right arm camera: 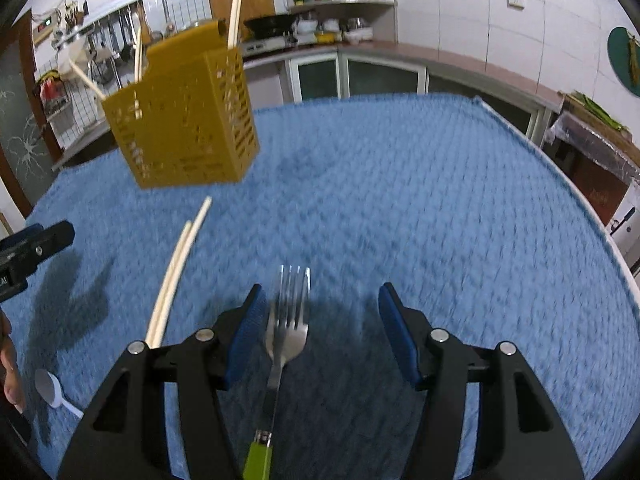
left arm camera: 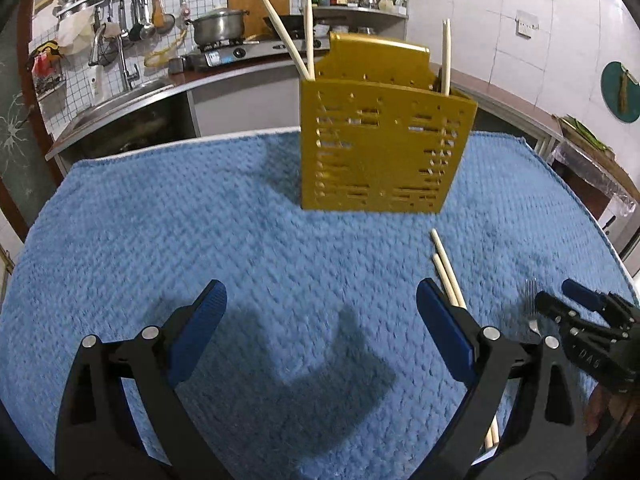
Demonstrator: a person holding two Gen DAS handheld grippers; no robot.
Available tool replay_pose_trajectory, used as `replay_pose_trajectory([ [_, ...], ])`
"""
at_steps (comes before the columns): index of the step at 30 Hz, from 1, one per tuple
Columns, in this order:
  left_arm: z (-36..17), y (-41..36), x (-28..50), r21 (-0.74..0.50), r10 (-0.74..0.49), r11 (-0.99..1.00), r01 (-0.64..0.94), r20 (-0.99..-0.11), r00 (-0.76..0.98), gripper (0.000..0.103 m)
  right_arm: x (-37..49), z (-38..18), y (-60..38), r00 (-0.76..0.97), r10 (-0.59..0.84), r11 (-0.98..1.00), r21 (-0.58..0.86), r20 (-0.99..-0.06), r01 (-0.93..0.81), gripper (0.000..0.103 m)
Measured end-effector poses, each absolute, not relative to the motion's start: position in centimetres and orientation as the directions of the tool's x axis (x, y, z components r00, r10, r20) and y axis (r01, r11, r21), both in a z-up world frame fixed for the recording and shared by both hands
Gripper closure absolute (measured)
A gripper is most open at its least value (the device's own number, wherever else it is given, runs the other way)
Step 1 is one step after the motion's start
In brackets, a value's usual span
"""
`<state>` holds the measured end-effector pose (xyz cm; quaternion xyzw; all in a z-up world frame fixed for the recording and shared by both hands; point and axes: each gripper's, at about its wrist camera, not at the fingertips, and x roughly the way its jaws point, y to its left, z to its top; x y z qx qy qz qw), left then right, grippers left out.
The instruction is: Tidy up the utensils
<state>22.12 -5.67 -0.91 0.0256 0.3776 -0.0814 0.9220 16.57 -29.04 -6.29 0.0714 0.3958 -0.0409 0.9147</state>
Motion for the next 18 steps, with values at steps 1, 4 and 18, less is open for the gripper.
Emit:
replay_pose_trajectory([
  [1, -1.1, -5.7, 22.1, -0.018, -0.131, 0.986, 0.168, -0.707, 0.694, 0.01, 16.5, -6.6, -28.9, 0.671, -0.016, 0.987, 0.097, -0.741, 0.131, 0.045],
  [4, -1.4, -5.9, 22.2, -0.031, -0.138, 0.985, 0.168, -0.722, 0.678, 0.01, 16.2, -7.2, -28.3, 0.642, -0.01, 0.988, 0.093, -0.766, 0.126, 0.053],
  [18, -2.3, -7.1, 22.1, -0.042, -0.149, 0.983, 0.179, -0.751, 0.643, 0.01, 15.3, -6.9, -26.9, 0.614, -0.06, 0.993, 0.017, -0.787, 0.12, 0.083],
])
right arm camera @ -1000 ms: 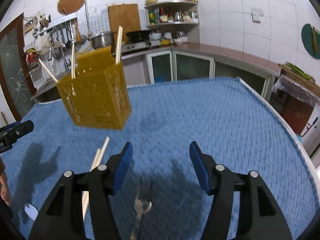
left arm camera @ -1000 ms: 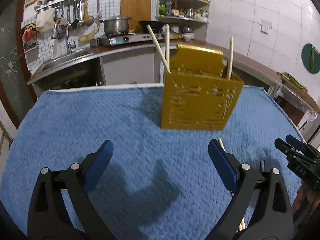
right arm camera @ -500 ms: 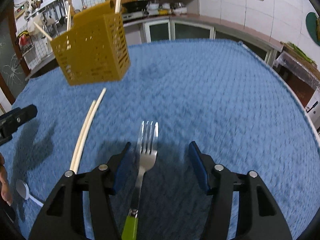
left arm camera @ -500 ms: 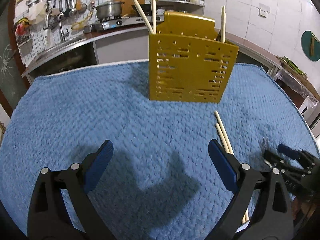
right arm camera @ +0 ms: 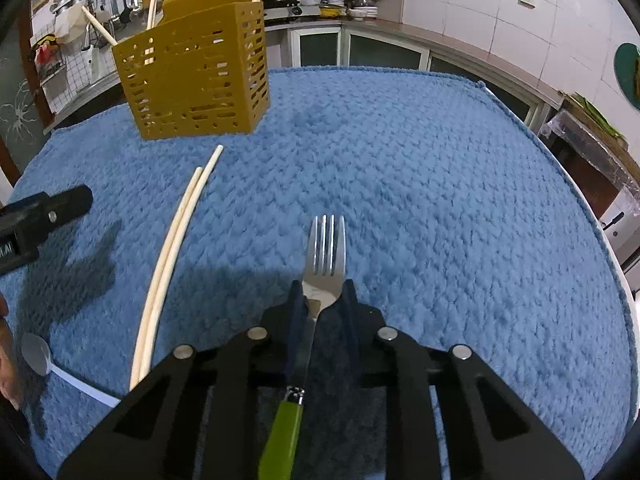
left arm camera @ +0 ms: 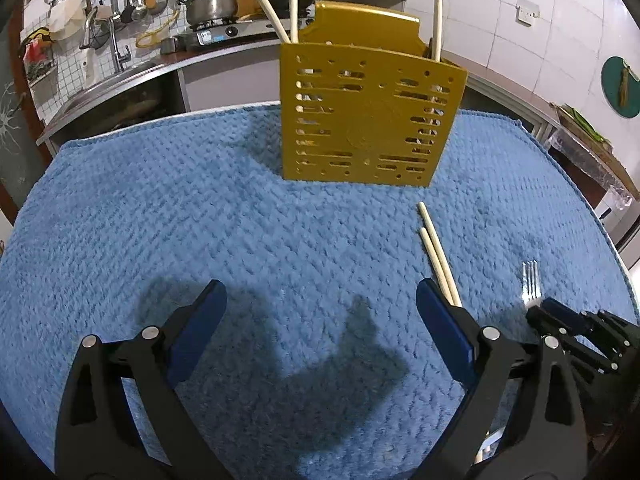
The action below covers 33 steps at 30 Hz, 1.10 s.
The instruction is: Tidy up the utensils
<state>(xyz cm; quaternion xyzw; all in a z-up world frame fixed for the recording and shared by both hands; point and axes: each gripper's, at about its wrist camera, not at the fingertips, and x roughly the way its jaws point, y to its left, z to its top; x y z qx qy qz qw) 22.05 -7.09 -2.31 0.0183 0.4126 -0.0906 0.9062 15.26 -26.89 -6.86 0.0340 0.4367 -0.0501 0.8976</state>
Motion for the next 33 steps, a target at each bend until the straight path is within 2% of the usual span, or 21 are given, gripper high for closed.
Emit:
replay_pose_trajectory([
  [3, -2.5, -7.6, 22.4, -0.053, -0.158, 0.982, 0.184, -0.764, 0.625, 0.011, 16.2, -6.7, -27.6, 0.615, -0.048, 0.993, 0.031, -0.787, 0.118, 0.083],
  [4, -2.6, -7.8, 22.6, -0.052, -0.158, 0.981, 0.184, -0.767, 0.622, 0.011, 16.5, -6.6, -28.0, 0.616, -0.047, 0.992, 0.035, -0.786, 0.12, 0.086],
  [6, -2.7, -8.2, 22.9, -0.058, -0.162, 0.981, 0.185, -0.772, 0.615, 0.014, 17.1, -6.2, -28.7, 0.627, -0.056, 0.992, 0.03, -0.777, 0.126, 0.102],
  [10, -3.1, -9.2, 23.9, -0.095, -0.195, 0.976, 0.197, -0.793, 0.578, 0.024, 18.5, -6.1, -30.0, 0.611, -0.054, 0.992, 0.03, -0.79, 0.127, 0.102],
  [14, -3.4, -10.6, 24.3, -0.106, -0.215, 0.97, 0.22, -0.801, 0.559, 0.027, 18.8, -6.8, -31.2, 0.604, -0.018, 0.989, 0.074, -0.797, 0.128, 0.102],
  [19, -4.2, -12.5, 24.9, -0.107, -0.23, 0.961, 0.254, -0.821, 0.523, 0.049, 18.5, -6.6, -31.5, 0.613, -0.013, 0.988, 0.083, -0.79, 0.127, 0.102],
  [23, -4.9, -13.7, 25.2, -0.093, -0.228, 0.956, 0.277, -0.832, 0.506, 0.061, 18.3, -6.4, -32.2, 0.619, -0.014, 0.986, 0.094, -0.785, 0.14, 0.102],
  [25, -5.1, -14.2, 25.3, -0.075, -0.215, 0.957, 0.281, -0.834, 0.509, 0.074, 18.2, -6.5, -32.6, 0.619, -0.014, 0.985, 0.096, -0.786, 0.143, 0.102],
  [27, -5.4, -14.5, 25.5, -0.076, -0.214, 0.956, 0.284, -0.841, 0.497, 0.082, 18.1, -6.5, -32.8, 0.619, -0.01, 0.984, 0.102, -0.786, 0.146, 0.102],
  [31, -5.5, -14.9, 26.1, -0.076, -0.211, 0.957, 0.279, -0.843, 0.495, 0.082, 17.8, -6.5, -32.7, 0.619, -0.001, 0.983, 0.114, -0.785, 0.146, 0.101],
  [33, -5.3, -14.7, 26.4, -0.113, -0.235, 0.957, 0.266, -0.841, 0.488, 0.082, 17.4, -6.4, -32.7, 0.622, 0.001, 0.983, 0.115, -0.783, 0.144, 0.101],
])
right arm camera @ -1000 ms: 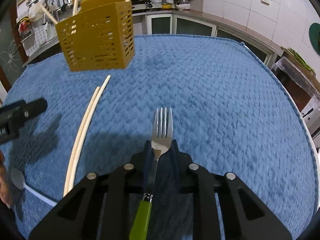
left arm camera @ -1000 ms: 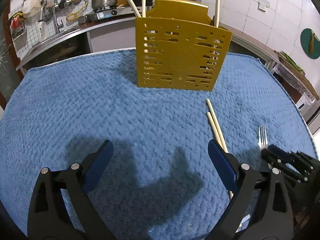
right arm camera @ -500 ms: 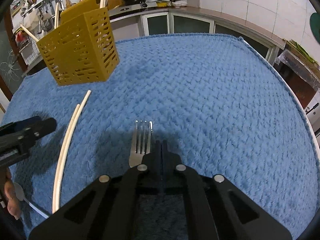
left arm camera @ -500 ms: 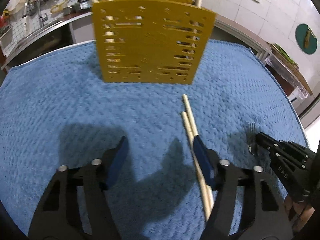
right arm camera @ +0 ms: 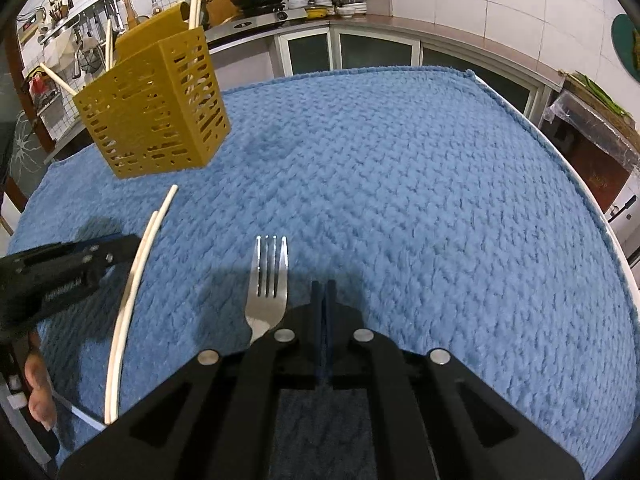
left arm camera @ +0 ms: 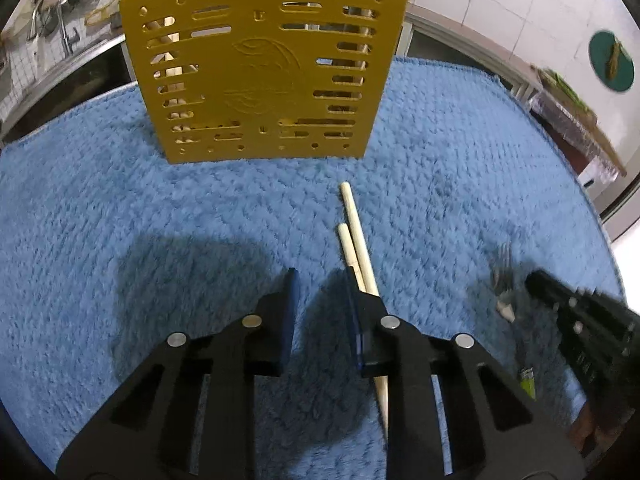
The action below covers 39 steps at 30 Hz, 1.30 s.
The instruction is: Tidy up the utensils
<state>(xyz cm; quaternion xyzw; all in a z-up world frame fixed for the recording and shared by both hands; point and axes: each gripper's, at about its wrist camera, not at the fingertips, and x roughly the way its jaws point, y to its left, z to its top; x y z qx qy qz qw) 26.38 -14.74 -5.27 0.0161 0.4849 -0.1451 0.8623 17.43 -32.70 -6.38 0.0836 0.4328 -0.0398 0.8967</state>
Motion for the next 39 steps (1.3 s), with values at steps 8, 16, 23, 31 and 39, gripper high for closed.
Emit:
replay_pose_trajectory([
  [8, -3.8, -14.8, 26.4, -0.187, -0.3, 0.945, 0.269, -0.823, 0.483, 0.082, 16.8, -6.1, -34.2, 0.622, -0.029, 0.978, 0.105, -0.782, 0.178, 0.101],
  [16, -5.0, -15.7, 26.8, -0.152, -0.269, 0.949, 0.275, -0.844, 0.463, 0.082, 16.4, -6.4, -35.9, 0.617, -0.044, 0.971, 0.111, -0.786, 0.211, 0.101],
  [23, -5.7, -16.7, 27.3, -0.115, -0.248, 0.949, 0.294, -0.846, 0.472, 0.082, 16.2, -6.6, -35.9, 0.616, -0.009, 0.967, 0.15, -0.787, 0.207, 0.101],
  [31, -4.5, -15.6, 26.5, -0.085, -0.237, 0.949, 0.304, -0.827, 0.509, 0.096, 16.1, -6.4, -33.8, 0.615, 0.02, 0.973, 0.157, -0.788, 0.17, 0.101],
  [39, -3.7, -9.7, 26.4, -0.093, -0.213, 0.965, 0.244, -0.821, 0.529, 0.096, 16.5, -6.4, -31.5, 0.605, 0.046, 0.977, 0.162, -0.795, 0.138, 0.101],
])
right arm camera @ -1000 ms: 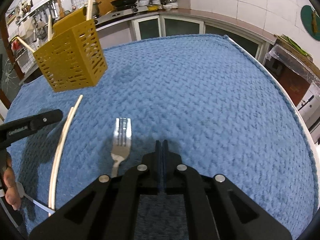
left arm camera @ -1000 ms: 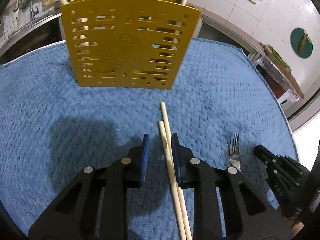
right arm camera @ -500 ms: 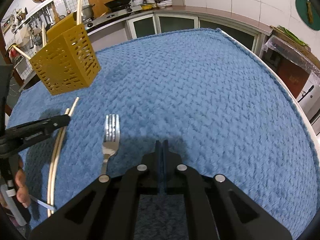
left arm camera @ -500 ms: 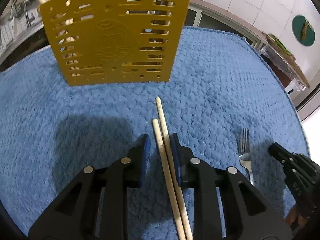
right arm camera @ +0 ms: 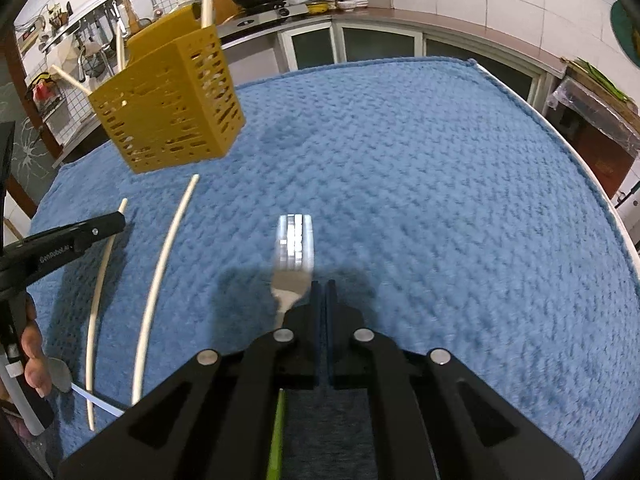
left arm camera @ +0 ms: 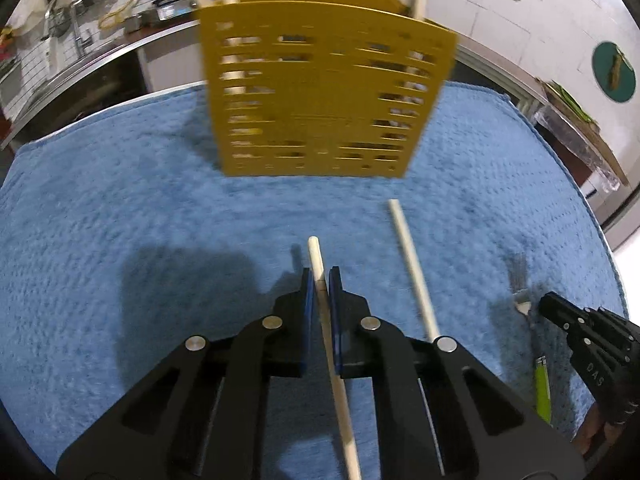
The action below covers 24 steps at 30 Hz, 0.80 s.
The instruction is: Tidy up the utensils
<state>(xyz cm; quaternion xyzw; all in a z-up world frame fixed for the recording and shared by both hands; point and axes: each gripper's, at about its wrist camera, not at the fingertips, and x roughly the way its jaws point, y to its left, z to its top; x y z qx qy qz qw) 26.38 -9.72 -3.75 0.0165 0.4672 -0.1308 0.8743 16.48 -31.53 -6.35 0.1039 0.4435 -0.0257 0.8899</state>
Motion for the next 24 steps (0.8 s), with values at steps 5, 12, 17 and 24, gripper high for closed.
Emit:
replay_pose_trajectory([
  [5, -3.7, -7.8, 26.2, -0.104, -0.21, 0.969, 0.223, -0.82, 0.533, 0.096, 16.9, -6.4, -30.3, 0.588, 0.034, 0.981, 0.141, -0.808, 0.136, 0.101],
  [12, -4.0, -6.8, 25.6, -0.12, -0.227, 0.966, 0.231, -0.821, 0.524, 0.096, 16.8, -5.9, -30.1, 0.581, 0.009, 0.981, 0.119, -0.814, 0.151, 0.079],
  [17, -4.4, -7.2, 25.5, -0.122, -0.231, 0.964, 0.238, -0.826, 0.514, 0.096, 16.5, -5.3, -29.8, 0.595, -0.018, 0.982, 0.098, -0.804, 0.162, 0.053],
  [24, -5.3, -6.9, 25.7, -0.133, -0.233, 0.964, 0.231, -0.841, 0.489, 0.096, 17.3, -6.4, -29.2, 0.544, -0.01, 0.986, 0.083, -0.839, 0.145, 0.081],
])
